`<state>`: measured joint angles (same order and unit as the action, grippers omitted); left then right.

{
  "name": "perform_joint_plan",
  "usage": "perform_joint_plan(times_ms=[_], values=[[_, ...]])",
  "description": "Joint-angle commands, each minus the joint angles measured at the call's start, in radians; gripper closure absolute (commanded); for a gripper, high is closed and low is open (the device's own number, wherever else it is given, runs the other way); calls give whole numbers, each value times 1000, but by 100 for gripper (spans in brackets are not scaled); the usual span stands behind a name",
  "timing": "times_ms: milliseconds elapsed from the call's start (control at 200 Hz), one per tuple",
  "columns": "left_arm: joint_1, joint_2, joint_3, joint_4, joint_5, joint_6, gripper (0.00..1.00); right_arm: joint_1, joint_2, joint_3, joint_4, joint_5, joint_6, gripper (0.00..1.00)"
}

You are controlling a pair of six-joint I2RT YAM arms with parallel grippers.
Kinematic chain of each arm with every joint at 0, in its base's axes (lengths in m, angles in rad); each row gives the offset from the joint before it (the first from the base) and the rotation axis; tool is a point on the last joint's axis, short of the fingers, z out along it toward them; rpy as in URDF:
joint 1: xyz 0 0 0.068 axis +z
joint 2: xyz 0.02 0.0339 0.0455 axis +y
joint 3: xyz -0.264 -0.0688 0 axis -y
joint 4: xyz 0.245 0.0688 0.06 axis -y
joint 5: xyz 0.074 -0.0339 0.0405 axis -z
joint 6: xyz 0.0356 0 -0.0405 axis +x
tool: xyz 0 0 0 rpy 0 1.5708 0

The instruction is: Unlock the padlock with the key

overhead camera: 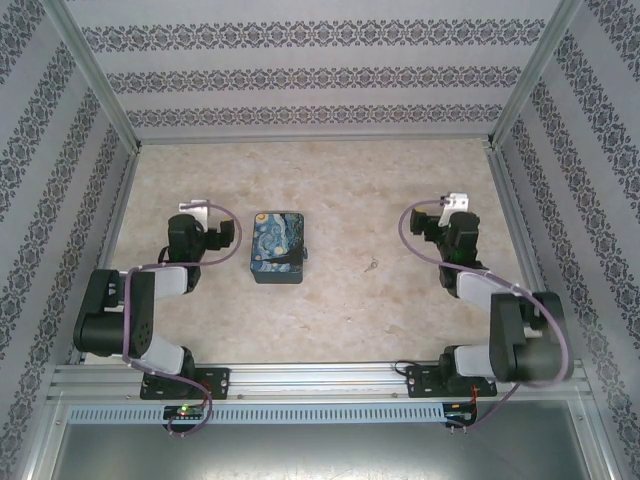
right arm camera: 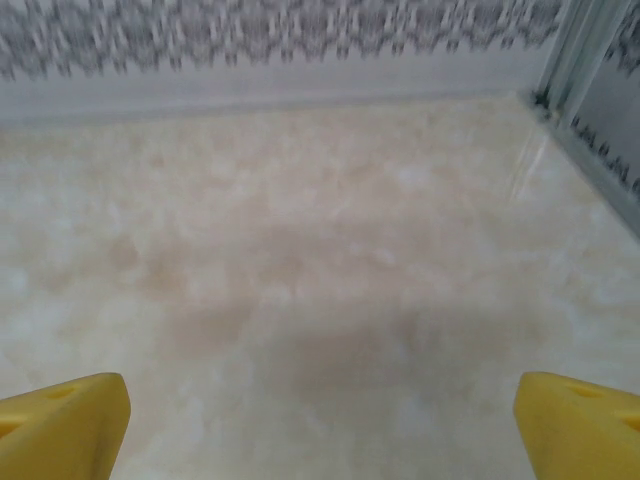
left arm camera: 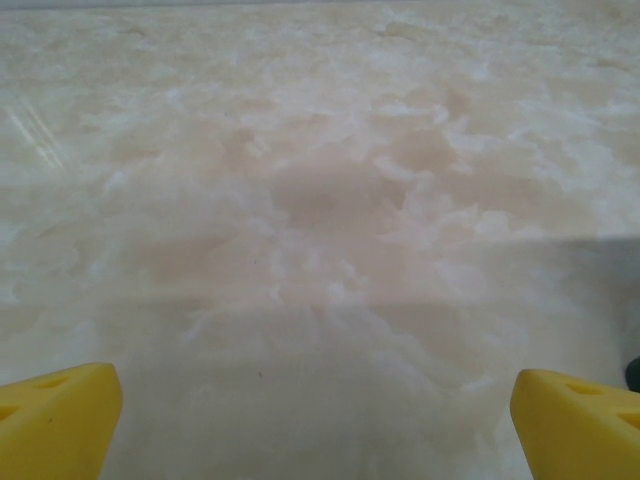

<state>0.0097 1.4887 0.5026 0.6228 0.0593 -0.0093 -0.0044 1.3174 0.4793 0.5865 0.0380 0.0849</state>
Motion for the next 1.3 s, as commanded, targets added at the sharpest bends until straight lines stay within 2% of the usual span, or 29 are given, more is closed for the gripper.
perform_joint_plan(times_ms=[0,110,195,315,445,610,854,1084,1299], values=[[15,-66,66,-165,-33,-24,0,-11,-71,120,-197,-44,137,2],[15,-107,130,-318,-33,-77,0,-70,-86,168,-261,-187,444,2],[15,-124,208,-460,-7,-144,0,-122,-63,177,-206,-352,534,2],[14,-106,351,-665,18,-324,0,-116,-18,215,-193,-490,621,2],[10,-14,514,-864,153,-460,0,-39,-3,220,-197,-515,673,5],[-3,43,562,-877,289,-570,0,102,18,215,-233,-553,730,19],[-62,130,576,-833,393,-674,0,385,51,143,-205,-381,793,24],[-217,248,665,-802,347,-713,0,619,150,120,-167,-256,824,24],[-361,370,870,-896,313,-684,1,826,351,239,-122,-185,836,26]])
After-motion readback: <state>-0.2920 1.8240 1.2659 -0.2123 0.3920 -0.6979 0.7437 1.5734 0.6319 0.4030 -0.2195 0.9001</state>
